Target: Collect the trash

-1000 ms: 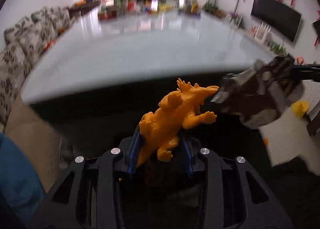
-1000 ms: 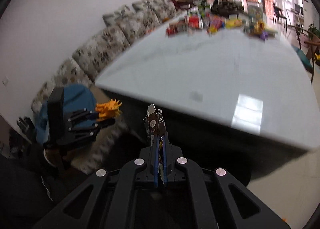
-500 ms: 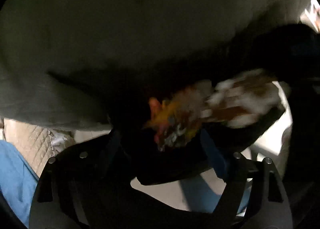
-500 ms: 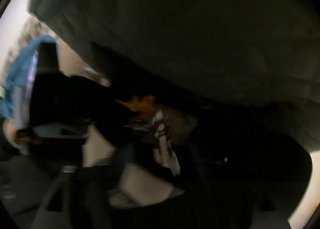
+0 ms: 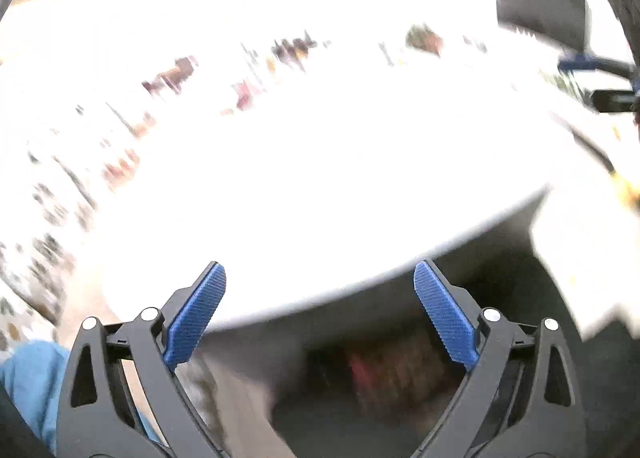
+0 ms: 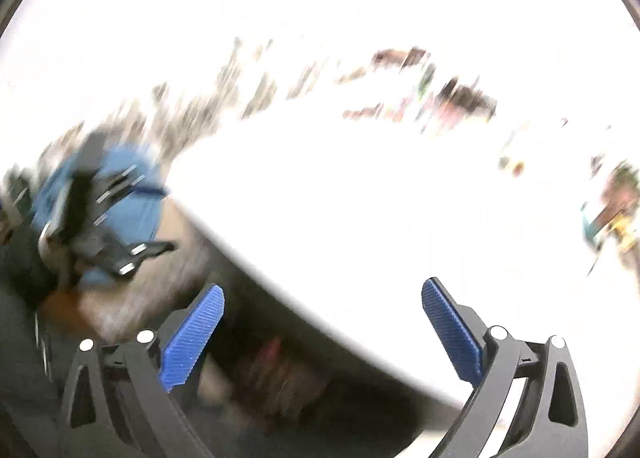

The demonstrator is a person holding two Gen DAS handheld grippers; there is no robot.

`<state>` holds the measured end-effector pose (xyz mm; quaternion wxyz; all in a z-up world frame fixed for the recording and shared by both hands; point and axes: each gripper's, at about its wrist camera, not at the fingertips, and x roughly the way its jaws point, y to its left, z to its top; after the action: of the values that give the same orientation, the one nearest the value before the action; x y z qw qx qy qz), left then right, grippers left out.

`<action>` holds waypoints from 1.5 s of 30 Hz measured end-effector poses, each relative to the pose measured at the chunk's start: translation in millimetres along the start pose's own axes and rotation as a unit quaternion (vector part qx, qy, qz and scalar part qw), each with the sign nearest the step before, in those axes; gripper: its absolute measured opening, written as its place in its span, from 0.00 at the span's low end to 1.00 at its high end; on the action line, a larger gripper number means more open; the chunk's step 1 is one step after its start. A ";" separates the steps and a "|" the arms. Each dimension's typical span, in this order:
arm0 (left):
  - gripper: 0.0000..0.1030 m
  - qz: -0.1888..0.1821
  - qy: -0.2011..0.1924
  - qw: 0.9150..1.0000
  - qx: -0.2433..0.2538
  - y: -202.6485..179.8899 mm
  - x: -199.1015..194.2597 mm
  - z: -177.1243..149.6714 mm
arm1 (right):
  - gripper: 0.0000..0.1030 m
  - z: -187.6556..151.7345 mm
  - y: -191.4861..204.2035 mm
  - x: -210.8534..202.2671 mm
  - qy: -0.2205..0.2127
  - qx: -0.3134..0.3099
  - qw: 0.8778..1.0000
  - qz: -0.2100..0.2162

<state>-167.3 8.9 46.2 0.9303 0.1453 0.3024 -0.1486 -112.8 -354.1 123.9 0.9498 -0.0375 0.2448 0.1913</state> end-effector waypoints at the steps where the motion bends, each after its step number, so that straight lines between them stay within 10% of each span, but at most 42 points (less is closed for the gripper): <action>1: 0.90 0.022 -0.030 0.999 -0.010 7.5 -5.2 20.7 | 0.95 21.7 -8.6 -1.7 -0.039 0.012 0.999 -0.024; 7: 0.90 0.109 -0.099 0.984 -0.104 37.9 45.0 113.2 | 0.95 74.9 -36.5 56.7 -0.137 0.125 0.974 -0.127; 21: 0.90 0.131 0.001 0.980 -0.152 45.0 201.0 116.6 | 0.95 47.7 -66.3 241.3 -0.007 0.182 0.961 -0.206; 45: 0.90 0.110 0.033 0.980 -0.164 29.4 242.3 110.7 | 0.95 25.4 -80.1 270.4 0.027 0.201 0.952 -0.230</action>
<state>88.2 -49.7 -9.5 0.9416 0.0281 0.3353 0.0114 147.4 -330.6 14.7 0.9490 0.0939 0.2885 -0.0862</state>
